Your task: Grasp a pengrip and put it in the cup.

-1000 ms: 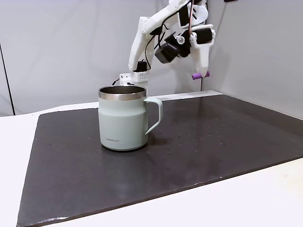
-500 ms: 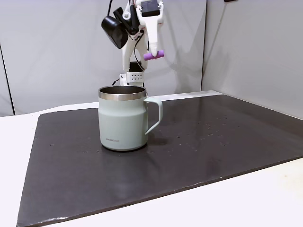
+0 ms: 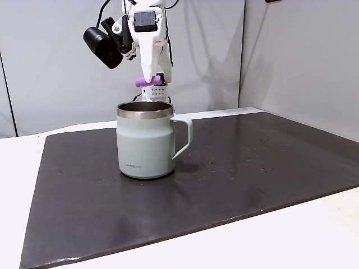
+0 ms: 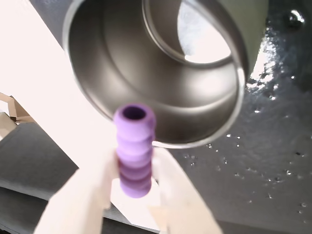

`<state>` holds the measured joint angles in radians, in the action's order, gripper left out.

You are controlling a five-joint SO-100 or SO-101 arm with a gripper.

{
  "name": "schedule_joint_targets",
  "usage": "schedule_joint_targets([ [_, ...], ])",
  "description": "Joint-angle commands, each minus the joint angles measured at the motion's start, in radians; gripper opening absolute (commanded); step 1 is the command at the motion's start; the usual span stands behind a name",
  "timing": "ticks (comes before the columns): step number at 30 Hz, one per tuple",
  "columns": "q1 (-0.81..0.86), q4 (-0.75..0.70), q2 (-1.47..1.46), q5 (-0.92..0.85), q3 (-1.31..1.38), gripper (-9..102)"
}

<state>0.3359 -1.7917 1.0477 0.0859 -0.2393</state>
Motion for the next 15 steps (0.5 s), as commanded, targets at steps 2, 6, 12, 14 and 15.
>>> schedule_joint_targets([
  [2, -0.003, 0.0, 0.014, -0.011, 0.069, 4],
  [6, -0.006, 0.0, 0.014, 0.02, 0.083, 12],
  [12, -0.008, -0.002, 0.017, 0.038, 0.081, 15],
  [14, -0.008, -0.002, 0.018, 0.038, 0.083, 15],
  [15, -0.008, -0.002, 0.021, 0.038, 0.083, 15],
])
